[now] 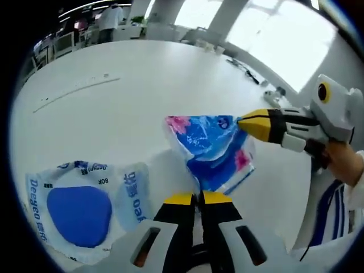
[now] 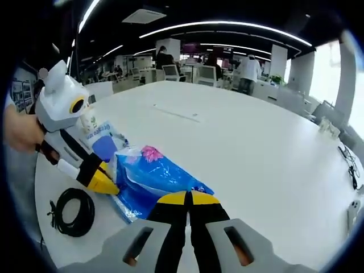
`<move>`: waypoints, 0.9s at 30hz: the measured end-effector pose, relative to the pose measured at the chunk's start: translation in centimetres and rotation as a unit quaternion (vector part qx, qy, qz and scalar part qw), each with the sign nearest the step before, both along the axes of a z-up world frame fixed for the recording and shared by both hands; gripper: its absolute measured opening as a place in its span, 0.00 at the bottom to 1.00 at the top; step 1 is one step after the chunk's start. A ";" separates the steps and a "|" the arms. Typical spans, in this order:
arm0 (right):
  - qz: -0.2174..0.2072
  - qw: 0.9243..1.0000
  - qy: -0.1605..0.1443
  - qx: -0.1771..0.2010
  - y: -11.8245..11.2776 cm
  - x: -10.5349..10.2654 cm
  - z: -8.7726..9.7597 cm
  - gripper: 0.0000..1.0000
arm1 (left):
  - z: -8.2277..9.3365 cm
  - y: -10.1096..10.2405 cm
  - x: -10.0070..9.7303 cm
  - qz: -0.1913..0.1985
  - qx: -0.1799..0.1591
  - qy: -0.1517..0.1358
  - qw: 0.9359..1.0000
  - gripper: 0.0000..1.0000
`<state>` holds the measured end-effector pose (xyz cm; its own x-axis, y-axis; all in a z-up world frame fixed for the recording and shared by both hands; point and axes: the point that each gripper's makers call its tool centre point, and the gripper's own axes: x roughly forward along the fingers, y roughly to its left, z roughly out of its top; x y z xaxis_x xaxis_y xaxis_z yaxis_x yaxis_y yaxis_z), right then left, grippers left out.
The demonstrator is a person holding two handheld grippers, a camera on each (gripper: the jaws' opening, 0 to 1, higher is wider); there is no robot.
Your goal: Arrange the tabletop items into an orderly group along one side of the table until the central work area is clear of visible clutter.
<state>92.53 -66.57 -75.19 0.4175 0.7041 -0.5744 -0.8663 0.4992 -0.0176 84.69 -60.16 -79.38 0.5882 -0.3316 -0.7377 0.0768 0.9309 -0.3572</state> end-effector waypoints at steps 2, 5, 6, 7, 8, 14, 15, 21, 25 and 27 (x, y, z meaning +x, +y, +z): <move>0.002 1.000 0.002 -0.001 0.1 0.0 -0.3 0.00 | -0.3 0.1 0.0 0.002 0.001 0.003 1.000 0.00; 0.004 1.000 0.005 -0.001 0.3 0.2 -0.7 0.00 | -0.8 0.2 0.1 0.003 0.002 0.009 1.000 0.00; 0.004 1.000 0.007 -0.002 0.3 0.3 -1.0 0.00 | -0.9 0.2 0.1 0.005 0.001 0.011 1.000 0.00; 0.003 1.000 0.008 -0.002 0.3 0.3 -1.1 0.00 | -1.0 0.3 0.1 0.009 0.000 0.013 1.000 0.00; 0.002 1.000 0.010 -0.002 0.3 0.4 -1.2 0.00 | -1.1 0.3 0.2 0.011 0.001 0.013 1.000 0.00; 0.008 1.000 0.017 0.001 1.0 0.6 -1.8 0.00 | -1.7 0.7 0.2 0.020 0.010 0.021 1.000 0.00; 0.010 1.000 0.017 0.001 1.1 0.6 -1.8 0.00 | -1.9 0.7 0.1 0.019 0.010 0.023 1.000 0.00; 0.008 1.000 0.016 0.001 1.2 1.0 -2.1 0.00 | -2.0 0.9 0.4 0.026 0.008 0.023 0.999 0.00; 0.009 1.000 0.017 0.003 1.3 1.0 -2.1 0.00 | -2.1 1.1 0.6 0.042 0.006 0.024 0.999 0.00; 0.010 1.000 0.017 0.004 1.3 1.0 -2.1 0.00 | -2.1 1.0 0.6 0.043 0.008 0.024 0.999 0.00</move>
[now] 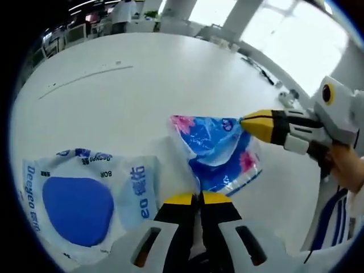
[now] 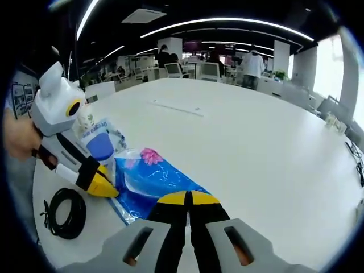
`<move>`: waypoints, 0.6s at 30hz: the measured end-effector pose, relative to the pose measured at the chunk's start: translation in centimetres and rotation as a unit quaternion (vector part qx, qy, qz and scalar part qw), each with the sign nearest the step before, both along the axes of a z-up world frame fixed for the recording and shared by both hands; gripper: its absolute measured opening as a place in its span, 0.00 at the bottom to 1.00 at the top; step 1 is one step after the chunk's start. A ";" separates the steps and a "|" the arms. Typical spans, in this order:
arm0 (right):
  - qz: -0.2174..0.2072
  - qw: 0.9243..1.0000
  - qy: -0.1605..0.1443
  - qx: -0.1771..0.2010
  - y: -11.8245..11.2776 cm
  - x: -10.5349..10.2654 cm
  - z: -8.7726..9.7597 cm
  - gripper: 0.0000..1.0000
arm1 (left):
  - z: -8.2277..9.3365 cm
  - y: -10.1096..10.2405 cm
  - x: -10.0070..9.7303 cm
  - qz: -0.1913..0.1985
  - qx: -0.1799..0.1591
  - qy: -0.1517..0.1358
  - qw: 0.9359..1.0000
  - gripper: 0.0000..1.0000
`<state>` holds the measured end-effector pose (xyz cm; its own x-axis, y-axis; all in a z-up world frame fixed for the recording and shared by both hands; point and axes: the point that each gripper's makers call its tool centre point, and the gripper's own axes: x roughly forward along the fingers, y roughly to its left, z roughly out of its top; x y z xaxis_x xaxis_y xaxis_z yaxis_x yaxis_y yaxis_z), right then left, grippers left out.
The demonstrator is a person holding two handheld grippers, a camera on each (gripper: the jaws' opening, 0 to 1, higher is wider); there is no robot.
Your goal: Arrange the tabletop items into an orderly group along one side of the table until the central work area is clear of visible clutter.
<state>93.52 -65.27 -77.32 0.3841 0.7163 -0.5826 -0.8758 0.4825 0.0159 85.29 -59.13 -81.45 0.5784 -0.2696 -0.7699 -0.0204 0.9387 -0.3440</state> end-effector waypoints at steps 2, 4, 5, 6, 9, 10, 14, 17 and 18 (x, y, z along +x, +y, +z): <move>-0.001 1.000 0.001 0.001 0.0 0.0 0.0 0.00 | 0.0 0.0 0.0 0.002 0.000 0.000 1.000 0.00; 0.000 1.000 0.000 0.001 0.0 0.0 0.0 0.00 | 0.0 0.0 0.0 0.006 -0.003 0.002 1.000 0.00; 0.001 1.000 -0.001 0.001 -0.1 0.0 0.0 0.00 | 0.0 0.0 0.0 0.007 -0.003 0.003 1.000 0.00; 0.001 1.000 -0.002 0.000 -0.1 0.0 0.0 0.00 | 0.0 0.0 0.0 0.008 -0.003 0.003 1.000 0.00; 0.002 1.000 -0.003 -0.002 0.0 -0.1 0.0 0.00 | 0.2 -0.1 -0.1 0.010 0.002 -0.002 1.000 0.00; 0.001 1.000 -0.003 -0.002 -0.1 -0.1 0.0 0.00 | 0.2 -0.1 -0.1 0.011 0.005 -0.007 1.000 0.01; 0.000 1.000 -0.004 -0.003 -0.1 -0.1 0.0 0.00 | 0.4 0.1 0.0 0.024 0.008 -0.013 1.000 0.08; -0.001 1.000 -0.006 -0.004 -0.2 0.0 0.0 0.00 | 0.5 -0.1 0.1 0.024 0.001 -0.020 1.000 0.13; -0.001 1.000 -0.007 -0.003 -0.2 0.0 -0.1 0.00 | 0.6 -0.1 0.1 0.031 -0.003 -0.021 0.999 0.15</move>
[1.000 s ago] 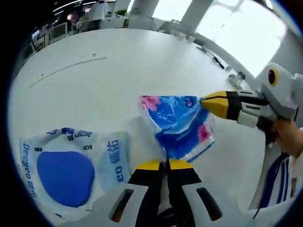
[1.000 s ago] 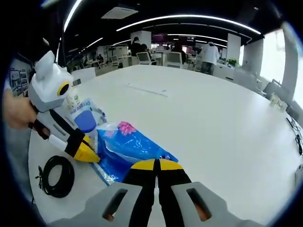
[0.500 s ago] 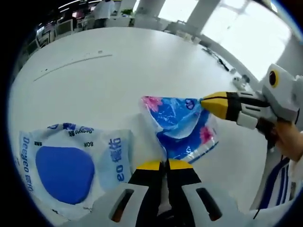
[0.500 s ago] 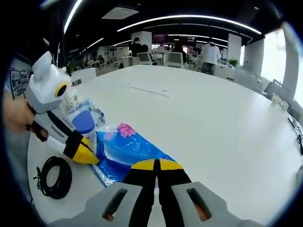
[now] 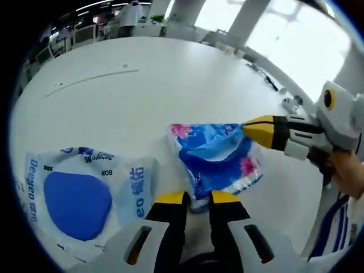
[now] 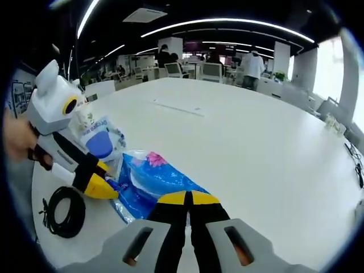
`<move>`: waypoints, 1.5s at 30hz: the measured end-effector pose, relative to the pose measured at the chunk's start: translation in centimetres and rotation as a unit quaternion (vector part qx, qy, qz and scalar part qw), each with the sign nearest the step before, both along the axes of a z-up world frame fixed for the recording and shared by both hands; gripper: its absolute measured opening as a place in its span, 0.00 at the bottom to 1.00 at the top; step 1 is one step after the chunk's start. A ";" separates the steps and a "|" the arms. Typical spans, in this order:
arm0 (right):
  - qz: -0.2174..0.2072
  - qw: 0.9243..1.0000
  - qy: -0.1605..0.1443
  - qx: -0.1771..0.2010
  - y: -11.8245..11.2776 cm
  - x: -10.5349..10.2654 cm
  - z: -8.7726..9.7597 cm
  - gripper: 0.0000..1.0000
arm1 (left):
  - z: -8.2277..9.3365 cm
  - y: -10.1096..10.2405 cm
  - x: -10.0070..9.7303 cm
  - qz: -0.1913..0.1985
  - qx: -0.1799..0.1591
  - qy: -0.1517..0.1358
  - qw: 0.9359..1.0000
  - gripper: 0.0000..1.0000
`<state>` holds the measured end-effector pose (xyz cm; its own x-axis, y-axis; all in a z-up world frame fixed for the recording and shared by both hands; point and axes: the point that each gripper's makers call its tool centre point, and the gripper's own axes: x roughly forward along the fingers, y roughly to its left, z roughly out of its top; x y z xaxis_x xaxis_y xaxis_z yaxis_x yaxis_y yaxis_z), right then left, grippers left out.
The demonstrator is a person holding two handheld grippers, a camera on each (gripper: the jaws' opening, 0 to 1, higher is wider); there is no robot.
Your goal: Arrange the tabletop items into an orderly group along one side of the table until the central work area is clear of visible clutter.
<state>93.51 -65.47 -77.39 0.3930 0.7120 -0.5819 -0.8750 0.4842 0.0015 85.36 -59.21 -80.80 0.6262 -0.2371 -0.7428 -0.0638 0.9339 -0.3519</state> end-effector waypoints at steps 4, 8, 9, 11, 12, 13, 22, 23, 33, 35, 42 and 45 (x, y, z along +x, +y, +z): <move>-0.004 1.000 -0.003 0.001 0.0 0.2 0.1 0.00 | 0.1 -0.1 -0.4 0.004 0.005 0.000 1.000 0.21; 0.000 1.000 -0.008 0.003 0.1 0.2 0.1 0.00 | 0.2 0.0 -0.8 0.002 0.009 0.000 1.000 0.23; 0.003 1.000 -0.013 0.002 0.1 0.2 0.1 0.00 | 0.3 0.0 -0.9 0.007 0.009 -0.001 1.000 0.25; 0.007 1.000 -0.016 0.003 0.2 0.2 0.2 0.00 | 0.5 0.0 -1.1 0.011 0.011 -0.003 1.000 0.25; 0.013 1.000 -0.020 0.004 0.3 0.2 0.2 0.00 | 0.6 0.0 -1.2 0.011 0.011 -0.003 1.000 0.25; 0.019 0.999 -0.026 0.003 0.4 0.3 0.2 0.00 | 0.7 0.0 -1.2 0.010 0.012 -0.005 1.000 0.26; 0.087 0.994 -0.060 0.000 1.8 -0.7 0.4 0.00 | 1.5 0.0 -1.3 0.011 0.008 -0.010 1.000 0.23; 0.092 0.994 -0.059 -0.001 1.9 -0.9 0.4 0.00 | 1.5 0.0 -1.3 0.011 0.008 -0.010 1.000 0.23; 0.104 0.992 -0.068 0.000 2.4 -1.1 0.7 0.13 | 2.3 0.4 -1.4 0.015 0.005 -0.017 1.000 0.23; 0.103 0.993 -0.063 0.005 2.4 -1.2 0.8 0.16 | 2.5 0.5 -1.6 0.014 0.007 -0.019 1.000 0.23; 0.109 0.991 -0.068 0.020 2.8 -2.2 1.8 0.35 | 3.1 1.3 -1.9 0.018 0.012 -0.026 0.999 0.26; 0.105 0.992 -0.071 0.026 2.8 -2.3 2.3 0.45 | 3.6 1.8 -1.9 0.023 0.021 -0.038 0.999 0.36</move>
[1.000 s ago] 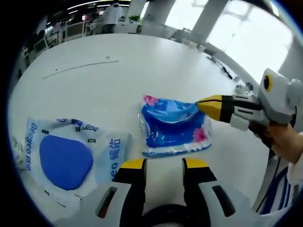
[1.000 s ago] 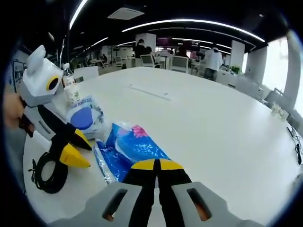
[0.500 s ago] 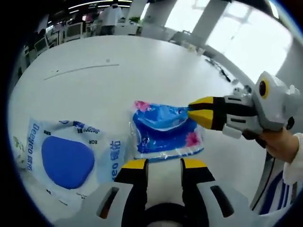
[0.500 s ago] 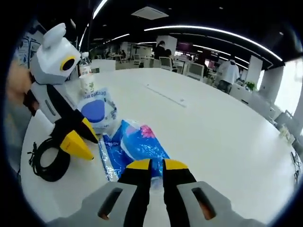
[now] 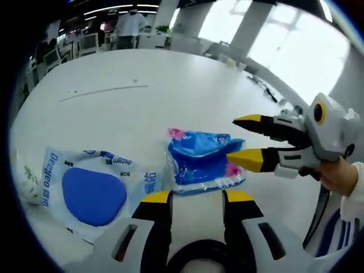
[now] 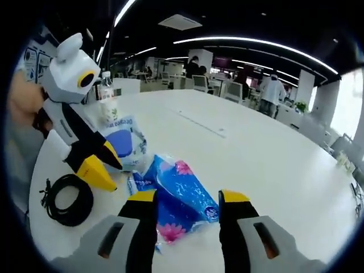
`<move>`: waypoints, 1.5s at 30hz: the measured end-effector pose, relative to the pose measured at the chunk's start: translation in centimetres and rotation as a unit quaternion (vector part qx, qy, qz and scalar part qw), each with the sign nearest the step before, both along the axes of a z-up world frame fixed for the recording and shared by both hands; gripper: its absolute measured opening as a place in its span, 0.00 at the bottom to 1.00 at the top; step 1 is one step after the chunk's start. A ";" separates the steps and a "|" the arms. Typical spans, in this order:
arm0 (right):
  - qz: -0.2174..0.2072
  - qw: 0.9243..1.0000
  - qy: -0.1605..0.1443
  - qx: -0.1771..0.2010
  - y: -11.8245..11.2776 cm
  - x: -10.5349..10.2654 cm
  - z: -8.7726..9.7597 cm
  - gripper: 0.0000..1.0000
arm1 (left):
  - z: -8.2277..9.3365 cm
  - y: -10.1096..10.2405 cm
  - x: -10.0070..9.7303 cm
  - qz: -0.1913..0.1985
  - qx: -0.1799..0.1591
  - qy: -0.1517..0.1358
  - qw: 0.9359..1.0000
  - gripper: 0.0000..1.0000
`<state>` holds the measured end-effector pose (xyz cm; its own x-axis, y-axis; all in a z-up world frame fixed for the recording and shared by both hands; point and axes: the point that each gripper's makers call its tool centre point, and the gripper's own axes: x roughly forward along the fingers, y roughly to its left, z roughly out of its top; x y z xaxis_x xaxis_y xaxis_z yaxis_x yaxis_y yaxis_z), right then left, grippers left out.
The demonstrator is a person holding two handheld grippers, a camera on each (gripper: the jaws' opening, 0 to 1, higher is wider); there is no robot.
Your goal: Arrange the tabletop items into an orderly group along one side of the table until the central work area is clear of visible clutter.
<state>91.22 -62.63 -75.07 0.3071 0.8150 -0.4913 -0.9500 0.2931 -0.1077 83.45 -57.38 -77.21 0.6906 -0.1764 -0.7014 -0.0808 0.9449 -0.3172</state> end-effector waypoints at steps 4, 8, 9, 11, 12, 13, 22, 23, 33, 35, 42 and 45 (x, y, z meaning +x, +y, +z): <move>-0.009 1.000 0.014 0.010 0.1 -0.3 0.5 0.58 | 1.1 0.4 0.8 0.003 0.018 -0.041 0.999 0.77; -0.022 0.999 0.023 0.012 0.1 -0.5 0.6 0.67 | 1.9 0.9 1.1 -0.015 0.052 -0.065 0.996 0.96; -0.024 0.999 0.025 0.012 0.0 -0.7 0.7 0.68 | 2.0 0.7 1.1 -0.020 0.054 -0.066 0.996 0.97; -0.024 0.999 0.026 0.013 0.0 -0.9 0.7 0.69 | 2.0 0.8 1.0 -0.022 0.050 -0.065 0.996 0.97; -0.025 0.999 0.026 0.013 -0.1 -1.1 0.8 0.69 | 2.0 0.9 0.9 -0.020 0.044 -0.062 0.997 0.97; -0.025 0.999 0.026 0.012 -0.1 -1.1 0.8 0.69 | 2.1 1.0 0.8 -0.017 0.043 -0.062 0.997 0.97; -0.039 0.999 0.026 0.027 -0.1 -1.9 2.0 0.67 | 2.4 2.1 -1.1 -0.007 0.047 -0.056 0.997 0.95; -0.038 0.999 0.028 0.027 0.0 -2.1 2.0 0.67 | 2.5 2.3 -1.2 -0.005 0.049 -0.055 0.997 0.95; -0.037 0.998 0.027 0.032 1.1 -4.2 3.0 0.66 | 4.1 3.5 -3.1 -0.002 0.062 -0.059 0.996 0.93; -0.036 0.998 0.027 0.032 1.4 -4.6 3.1 0.65 | 4.5 3.8 -3.7 0.002 0.062 -0.058 0.996 0.92; -0.037 0.998 0.030 0.033 2.0 -5.6 3.5 0.64 | 4.9 5.5 -4.8 0.015 0.060 -0.057 0.996 0.91; -0.042 0.998 0.033 0.032 2.2 -5.7 3.6 0.63 | 4.6 6.4 -4.6 0.021 0.053 -0.056 0.997 0.89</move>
